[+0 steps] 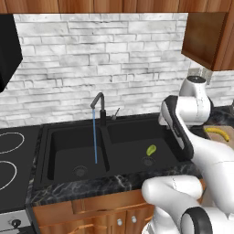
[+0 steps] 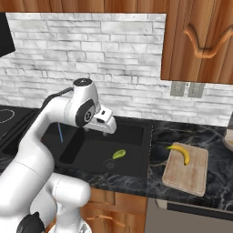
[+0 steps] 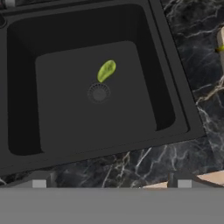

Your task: Pick the mango, banana from the sink and place them on the cutting board to airdry. Then turn off the sink faucet.

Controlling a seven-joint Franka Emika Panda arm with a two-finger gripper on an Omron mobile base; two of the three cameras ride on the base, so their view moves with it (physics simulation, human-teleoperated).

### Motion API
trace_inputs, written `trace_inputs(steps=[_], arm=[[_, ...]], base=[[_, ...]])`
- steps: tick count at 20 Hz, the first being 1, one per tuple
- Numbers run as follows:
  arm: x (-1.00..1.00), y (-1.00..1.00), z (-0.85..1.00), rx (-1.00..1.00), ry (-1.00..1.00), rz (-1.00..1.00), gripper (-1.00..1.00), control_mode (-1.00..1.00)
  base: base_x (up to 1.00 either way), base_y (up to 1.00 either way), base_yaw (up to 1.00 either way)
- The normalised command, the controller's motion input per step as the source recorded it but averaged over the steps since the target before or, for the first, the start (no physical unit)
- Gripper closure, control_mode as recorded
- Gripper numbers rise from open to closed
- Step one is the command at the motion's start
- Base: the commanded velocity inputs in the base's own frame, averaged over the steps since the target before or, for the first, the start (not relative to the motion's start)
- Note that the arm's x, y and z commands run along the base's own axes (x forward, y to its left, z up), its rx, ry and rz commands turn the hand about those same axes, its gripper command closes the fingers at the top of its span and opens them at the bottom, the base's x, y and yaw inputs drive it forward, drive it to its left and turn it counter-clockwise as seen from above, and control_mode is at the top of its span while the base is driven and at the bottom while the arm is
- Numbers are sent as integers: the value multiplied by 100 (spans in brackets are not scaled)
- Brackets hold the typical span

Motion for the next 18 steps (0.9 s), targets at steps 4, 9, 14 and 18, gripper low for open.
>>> trace_inputs(steps=[4, 9, 14, 18], arm=[[24, 0, -24, 0, 0, 0, -100, -100], [16, 0, -19, 0, 0, 0, -100, -100], [16, 0, -16, 0, 0, 0, -100, -100], [15, 0, -19, 0, 0, 0, -100, -100]], base=[[0, 0, 0], [0, 0, 0], [0, 0, 0], [0, 0, 0]])
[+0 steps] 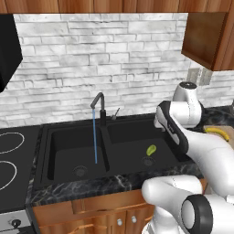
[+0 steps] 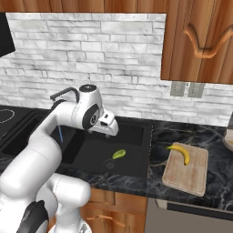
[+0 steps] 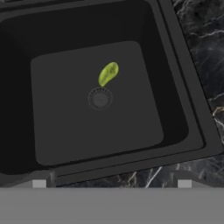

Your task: Pick the mango, banana from the sink and place them on the cutting board to airdry. Then turn off the sink faucet.

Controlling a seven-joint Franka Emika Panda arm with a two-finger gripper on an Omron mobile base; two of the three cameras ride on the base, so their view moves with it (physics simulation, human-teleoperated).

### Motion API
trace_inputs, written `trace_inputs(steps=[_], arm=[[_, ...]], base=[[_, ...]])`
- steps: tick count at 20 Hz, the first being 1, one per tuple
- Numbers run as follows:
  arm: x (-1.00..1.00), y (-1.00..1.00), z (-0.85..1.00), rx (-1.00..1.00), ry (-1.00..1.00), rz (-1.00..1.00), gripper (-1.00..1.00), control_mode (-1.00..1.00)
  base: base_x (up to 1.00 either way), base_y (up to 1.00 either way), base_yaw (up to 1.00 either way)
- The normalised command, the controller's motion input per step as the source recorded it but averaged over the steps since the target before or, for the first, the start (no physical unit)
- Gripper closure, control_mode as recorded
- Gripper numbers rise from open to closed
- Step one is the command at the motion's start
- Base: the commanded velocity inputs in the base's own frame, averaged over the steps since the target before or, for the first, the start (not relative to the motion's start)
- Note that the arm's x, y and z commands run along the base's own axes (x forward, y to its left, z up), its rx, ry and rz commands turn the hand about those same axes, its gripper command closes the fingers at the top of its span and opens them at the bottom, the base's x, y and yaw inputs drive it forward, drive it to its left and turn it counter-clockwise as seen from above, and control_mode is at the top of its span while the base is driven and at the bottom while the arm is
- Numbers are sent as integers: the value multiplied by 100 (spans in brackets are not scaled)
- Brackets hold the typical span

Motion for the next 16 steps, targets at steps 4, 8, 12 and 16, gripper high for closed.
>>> trace_inputs(steps=[4, 8, 12, 16], arm=[[10, 0, -28, 0, 0, 0, -100, -100], [9, 0, -31, 0, 0, 1, -100, -100], [12, 0, -28, 0, 0, 0, -100, -100], [13, 0, -28, 0, 0, 0, -100, -100]], base=[[0, 0, 0], [0, 0, 0], [0, 0, 0], [0, 0, 0]])
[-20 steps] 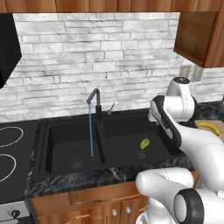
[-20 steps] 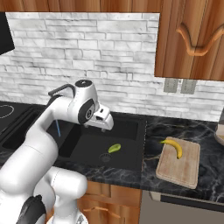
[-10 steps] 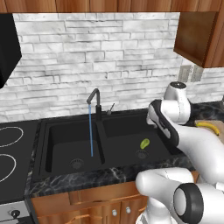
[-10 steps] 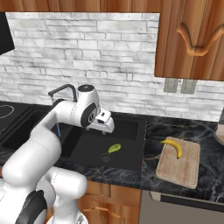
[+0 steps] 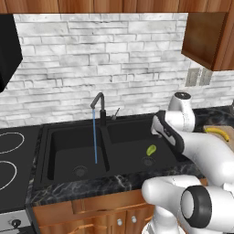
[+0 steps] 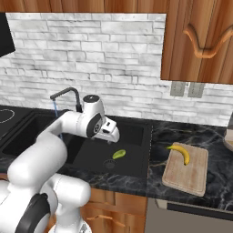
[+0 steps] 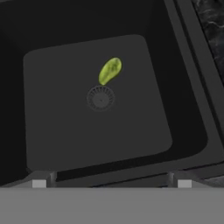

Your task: Pick the mango, banana from the sink and place them on the cutting board to airdry. Then turn off the sink faucet.

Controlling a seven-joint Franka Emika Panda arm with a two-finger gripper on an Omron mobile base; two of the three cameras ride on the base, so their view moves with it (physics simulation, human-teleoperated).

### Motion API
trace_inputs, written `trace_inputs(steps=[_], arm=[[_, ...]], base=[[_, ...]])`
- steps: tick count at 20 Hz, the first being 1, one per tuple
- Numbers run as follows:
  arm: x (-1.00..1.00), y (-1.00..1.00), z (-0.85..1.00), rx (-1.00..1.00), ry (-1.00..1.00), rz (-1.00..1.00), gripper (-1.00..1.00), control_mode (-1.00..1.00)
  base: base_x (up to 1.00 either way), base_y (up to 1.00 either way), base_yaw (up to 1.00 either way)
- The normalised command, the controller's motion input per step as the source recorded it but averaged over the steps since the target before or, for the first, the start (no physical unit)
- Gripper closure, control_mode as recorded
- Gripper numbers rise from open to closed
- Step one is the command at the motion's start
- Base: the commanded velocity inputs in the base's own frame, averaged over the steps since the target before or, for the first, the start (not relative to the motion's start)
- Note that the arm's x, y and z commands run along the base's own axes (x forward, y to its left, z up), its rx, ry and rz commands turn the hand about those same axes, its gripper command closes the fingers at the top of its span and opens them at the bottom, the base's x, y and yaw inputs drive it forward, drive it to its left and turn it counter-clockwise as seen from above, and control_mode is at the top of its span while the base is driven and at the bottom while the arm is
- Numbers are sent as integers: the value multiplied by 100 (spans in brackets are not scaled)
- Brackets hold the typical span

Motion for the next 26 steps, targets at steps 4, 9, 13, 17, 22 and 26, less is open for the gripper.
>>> trace_inputs(steps=[4, 9, 13, 17, 22, 26], arm=[[14, 0, -23, 0, 0, 0, -100, -100], [17, 0, -19, 3, 0, 0, -100, -100], [15, 0, -19, 4, 0, 0, -100, -100], [10, 0, -16, 3, 0, 0, -100, -100], [14, 0, -16, 1, 0, 0, -100, -100], [7, 0, -10, 0, 0, 0, -100, -100]], base=[[0, 0, 0], [0, 0, 0], [0, 0, 0], [0, 0, 0], [0, 0, 0], [0, 0, 0]])
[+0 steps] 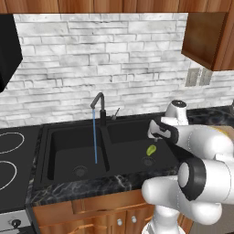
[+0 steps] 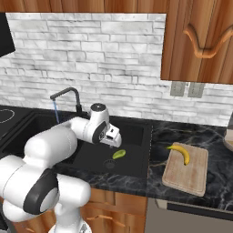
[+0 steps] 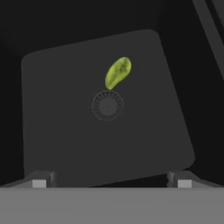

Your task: Pick the mango, banana from the sink and place them on the cutting board to airdry. Then turn off the sink faucet.

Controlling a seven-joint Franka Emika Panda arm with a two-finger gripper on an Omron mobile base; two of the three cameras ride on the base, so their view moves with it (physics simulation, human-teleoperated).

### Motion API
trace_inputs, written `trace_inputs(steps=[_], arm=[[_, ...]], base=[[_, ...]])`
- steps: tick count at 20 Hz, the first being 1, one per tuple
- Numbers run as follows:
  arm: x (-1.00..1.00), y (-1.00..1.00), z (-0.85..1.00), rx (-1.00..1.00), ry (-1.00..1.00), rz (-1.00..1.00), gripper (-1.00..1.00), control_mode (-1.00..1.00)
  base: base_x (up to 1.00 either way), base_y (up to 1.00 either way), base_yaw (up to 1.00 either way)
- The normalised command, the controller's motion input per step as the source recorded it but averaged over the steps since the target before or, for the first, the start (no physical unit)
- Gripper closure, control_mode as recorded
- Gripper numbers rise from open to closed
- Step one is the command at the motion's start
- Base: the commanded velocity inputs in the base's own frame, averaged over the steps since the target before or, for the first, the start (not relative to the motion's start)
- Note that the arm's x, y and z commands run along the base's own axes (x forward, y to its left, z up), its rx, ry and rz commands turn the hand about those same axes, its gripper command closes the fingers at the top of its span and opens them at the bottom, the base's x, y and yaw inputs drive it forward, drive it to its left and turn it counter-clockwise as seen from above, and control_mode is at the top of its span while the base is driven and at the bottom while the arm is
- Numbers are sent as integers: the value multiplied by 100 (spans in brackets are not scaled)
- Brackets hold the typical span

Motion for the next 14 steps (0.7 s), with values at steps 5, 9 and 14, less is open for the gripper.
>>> trace_inputs(steps=[5, 9, 14], arm=[[12, 0, -13, 0, 0, 0, -100, -100], [11, 0, -20, 0, 0, 0, -100, -100], [15, 0, -22, 0, 0, 0, -100, -100]], base=[[0, 0, 0], [0, 0, 0], [0, 0, 0]])
